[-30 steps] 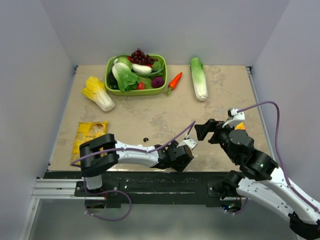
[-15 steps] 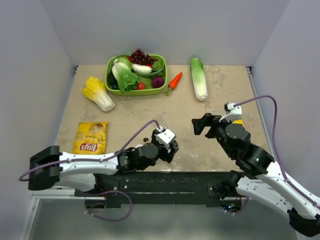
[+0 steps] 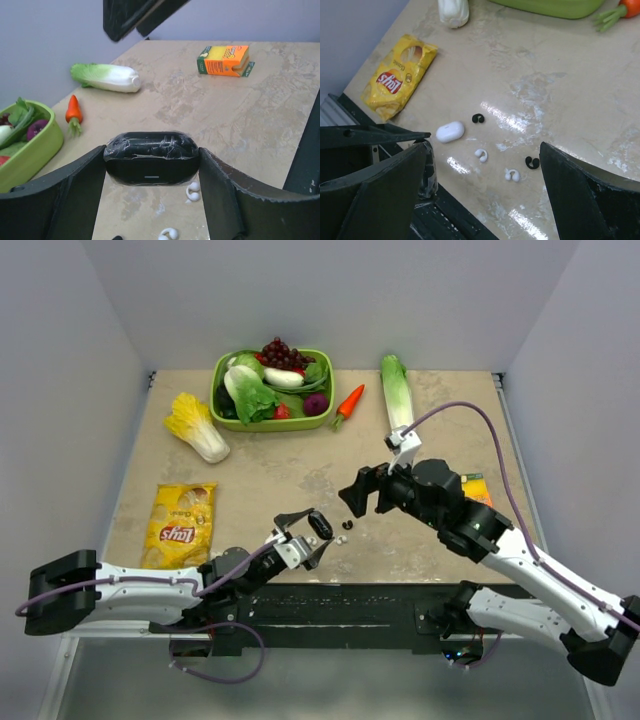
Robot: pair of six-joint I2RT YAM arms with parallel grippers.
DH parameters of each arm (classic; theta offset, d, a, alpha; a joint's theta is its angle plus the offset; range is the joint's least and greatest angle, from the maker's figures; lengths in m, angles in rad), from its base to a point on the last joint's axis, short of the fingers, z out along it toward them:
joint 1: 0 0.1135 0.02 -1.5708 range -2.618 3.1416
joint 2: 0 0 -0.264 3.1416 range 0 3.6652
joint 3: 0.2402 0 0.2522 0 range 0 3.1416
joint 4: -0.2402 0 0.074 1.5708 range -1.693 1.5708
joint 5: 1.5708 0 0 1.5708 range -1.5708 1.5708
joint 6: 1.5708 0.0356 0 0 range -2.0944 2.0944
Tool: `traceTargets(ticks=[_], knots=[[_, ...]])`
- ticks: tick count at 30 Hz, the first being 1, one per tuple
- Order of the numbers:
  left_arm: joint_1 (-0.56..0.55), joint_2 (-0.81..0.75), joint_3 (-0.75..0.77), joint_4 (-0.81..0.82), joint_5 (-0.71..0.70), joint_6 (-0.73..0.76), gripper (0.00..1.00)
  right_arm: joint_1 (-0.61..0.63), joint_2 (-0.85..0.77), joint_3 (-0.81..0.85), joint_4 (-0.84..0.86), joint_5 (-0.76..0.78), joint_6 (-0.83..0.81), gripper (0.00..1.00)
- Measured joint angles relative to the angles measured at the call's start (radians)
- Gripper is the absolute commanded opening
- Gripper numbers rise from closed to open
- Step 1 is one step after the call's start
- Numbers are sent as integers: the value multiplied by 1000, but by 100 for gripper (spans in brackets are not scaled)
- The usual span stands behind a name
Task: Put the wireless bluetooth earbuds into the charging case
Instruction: Pick up the charging case at the center of the board.
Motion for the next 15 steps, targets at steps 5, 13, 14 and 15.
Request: traceTargets(ticks=[5,13,14,15], knots=[[47,-5,0,40,53,50,0,0,50,13,9,-97,-14,98],[90,21,31,32,90,53,0,18,90,19,29,-181,-18,98],[90,24,38,32,93,53,0,25,98,19,31,-185,-18,98],[91,28,45,32,98,52,0,30,105,19,34,-189,-18,98]])
